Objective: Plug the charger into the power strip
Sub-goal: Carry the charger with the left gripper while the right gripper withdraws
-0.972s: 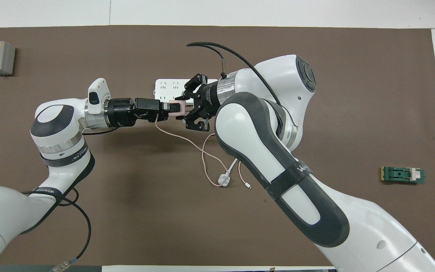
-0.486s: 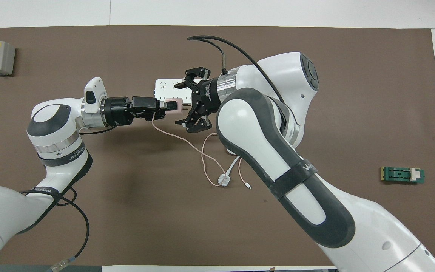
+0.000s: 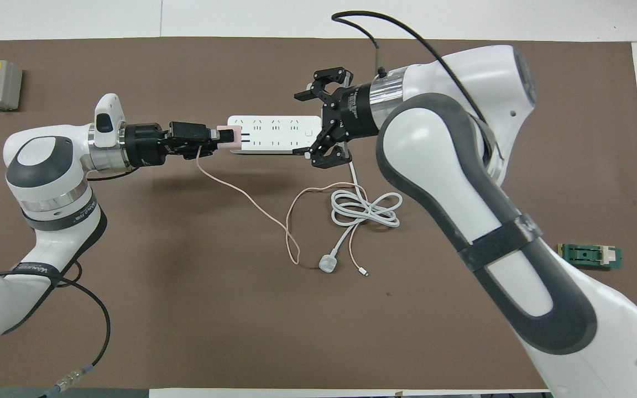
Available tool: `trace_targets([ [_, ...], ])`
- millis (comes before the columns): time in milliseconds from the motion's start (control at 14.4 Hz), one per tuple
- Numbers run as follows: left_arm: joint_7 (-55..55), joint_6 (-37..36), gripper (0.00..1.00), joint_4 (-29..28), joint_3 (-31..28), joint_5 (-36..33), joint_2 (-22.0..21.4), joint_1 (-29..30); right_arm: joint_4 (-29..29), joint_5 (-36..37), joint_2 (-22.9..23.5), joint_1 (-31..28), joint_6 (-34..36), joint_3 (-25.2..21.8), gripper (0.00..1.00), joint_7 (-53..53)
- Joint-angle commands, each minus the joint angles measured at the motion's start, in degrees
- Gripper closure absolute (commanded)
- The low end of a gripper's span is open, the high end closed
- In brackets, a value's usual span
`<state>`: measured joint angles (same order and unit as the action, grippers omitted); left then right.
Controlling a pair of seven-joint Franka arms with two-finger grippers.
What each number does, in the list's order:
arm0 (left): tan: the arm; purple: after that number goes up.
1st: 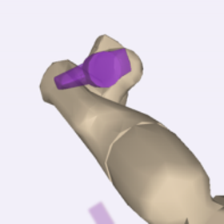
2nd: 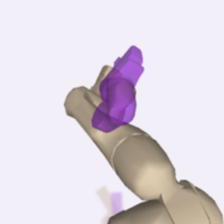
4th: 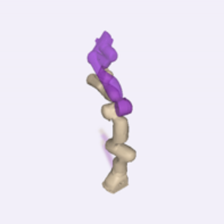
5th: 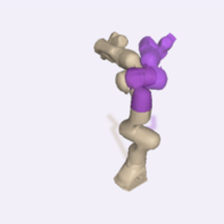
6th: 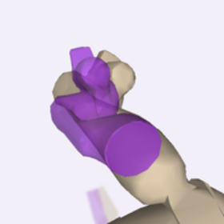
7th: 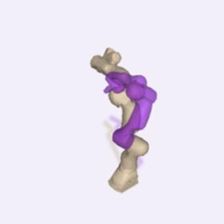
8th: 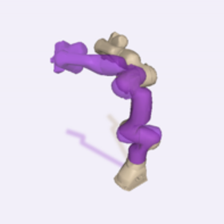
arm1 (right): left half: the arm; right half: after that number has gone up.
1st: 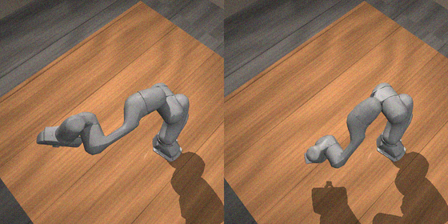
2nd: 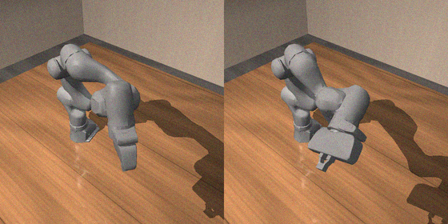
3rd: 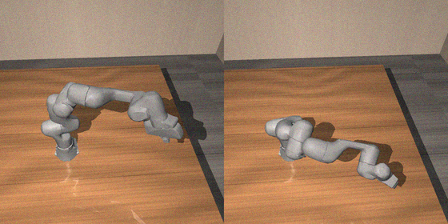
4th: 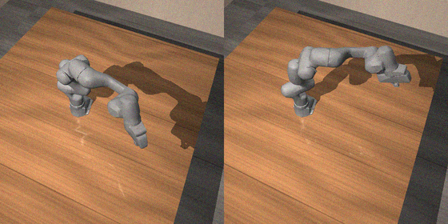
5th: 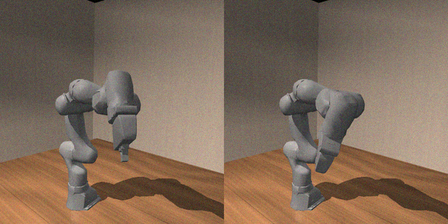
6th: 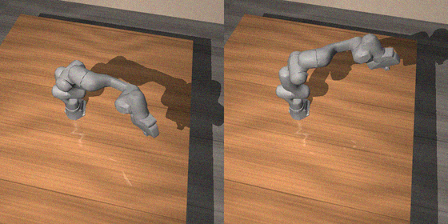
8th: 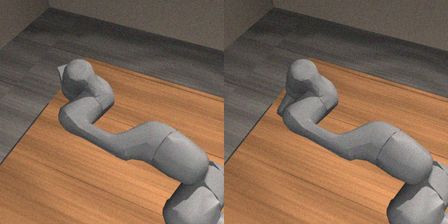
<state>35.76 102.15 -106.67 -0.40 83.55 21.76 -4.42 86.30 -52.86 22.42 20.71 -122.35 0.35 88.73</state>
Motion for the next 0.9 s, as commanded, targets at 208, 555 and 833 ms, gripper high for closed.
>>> trace_targets([
  [208,-26.0,3.0,1.00,11.4,-0.5,-31.1,-7.7,0.5,-1.7,11.3,-4.1,-7.2,6.7,0.4,0.00,-1.1],
  [555,-41.4,-4.3,1.00,22.1,0.1,-57.1,-10.1,-0.9,-3.3,21.3,-5.4,-10.5,13.3,0.4,0.00,-19.9],
  [833,-50.1,-2.1,1.00,21.2,0.0,-62.5,-11.4,-3.1,-3.2,28.8,-6.9,-12.8,19.5,0.4,0.00,-39.8],
])
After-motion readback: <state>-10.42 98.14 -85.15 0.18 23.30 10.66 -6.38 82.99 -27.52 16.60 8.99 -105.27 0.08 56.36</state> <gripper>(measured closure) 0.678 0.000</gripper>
